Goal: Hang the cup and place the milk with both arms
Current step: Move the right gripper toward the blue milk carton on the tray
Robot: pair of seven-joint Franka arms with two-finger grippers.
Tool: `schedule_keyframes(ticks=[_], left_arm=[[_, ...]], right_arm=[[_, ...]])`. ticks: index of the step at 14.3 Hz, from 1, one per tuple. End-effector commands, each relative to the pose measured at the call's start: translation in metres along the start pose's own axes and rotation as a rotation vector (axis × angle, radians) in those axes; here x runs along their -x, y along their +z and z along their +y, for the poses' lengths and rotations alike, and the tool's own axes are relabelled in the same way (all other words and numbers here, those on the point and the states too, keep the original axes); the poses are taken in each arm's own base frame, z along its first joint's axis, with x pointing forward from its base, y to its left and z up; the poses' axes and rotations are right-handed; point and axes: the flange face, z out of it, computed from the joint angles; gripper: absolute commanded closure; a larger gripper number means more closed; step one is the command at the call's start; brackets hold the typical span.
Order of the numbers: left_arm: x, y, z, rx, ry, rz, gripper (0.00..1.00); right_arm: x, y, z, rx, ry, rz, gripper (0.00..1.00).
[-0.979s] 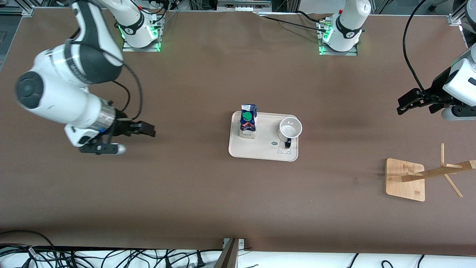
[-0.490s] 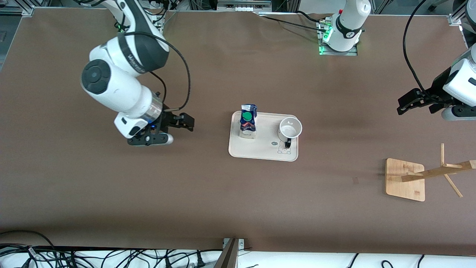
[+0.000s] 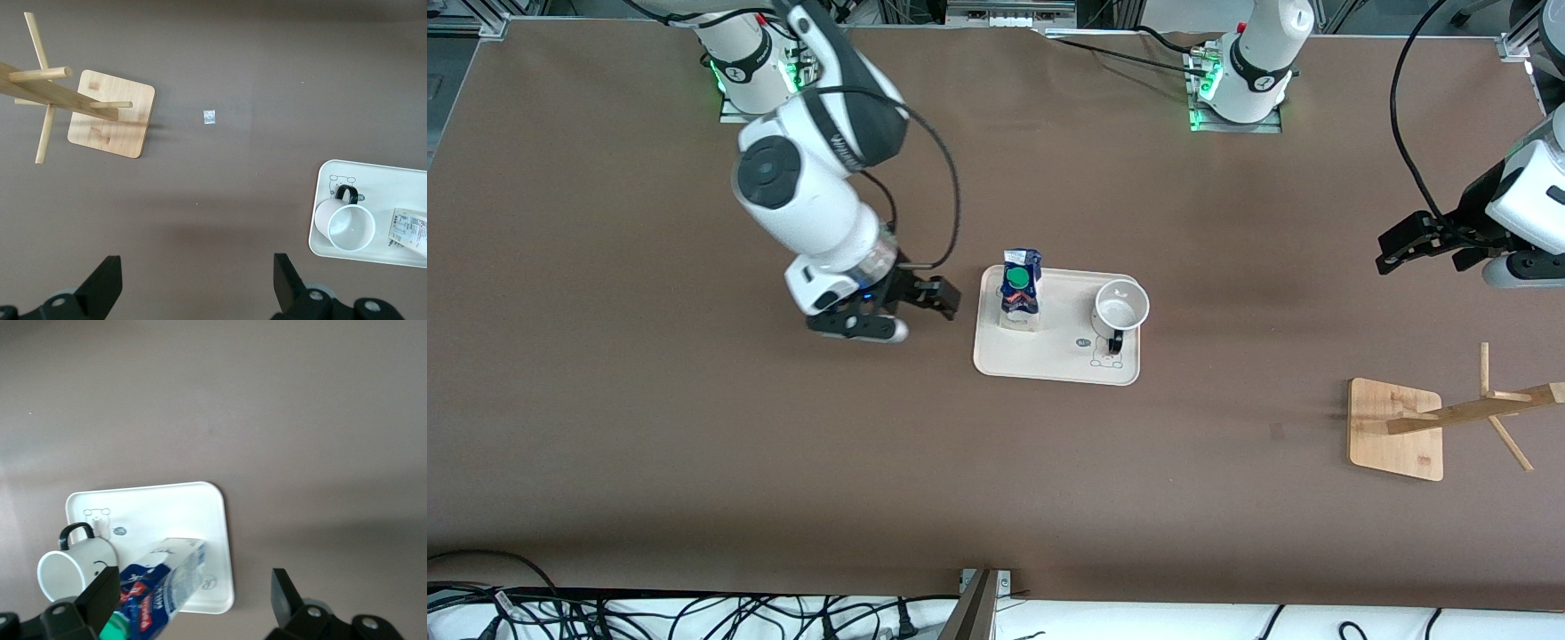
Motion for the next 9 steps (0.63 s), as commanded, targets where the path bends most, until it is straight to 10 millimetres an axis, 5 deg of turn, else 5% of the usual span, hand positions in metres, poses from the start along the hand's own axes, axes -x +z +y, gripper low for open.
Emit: schedule_keyframes(ticks=[1, 4, 9], left_arm=[[-0.004, -0.005, 0.000, -0.018, -0.005, 0.006, 0.00], [-0.004, -0.006, 0.000, -0.018, -0.005, 0.008, 0.00], [-0.004, -0.005, 0.000, -0.018, -0.005, 0.006, 0.00]], right_arm=[[0.006, 0.007, -0.014, -0.021, 0.054, 0.018, 0.00], [0.027, 0.017, -0.039, -0.060, 0.172, 0.042, 0.00], [0.041, 0.034, -0.051, -0.066, 0.164, 0.038, 0.00]])
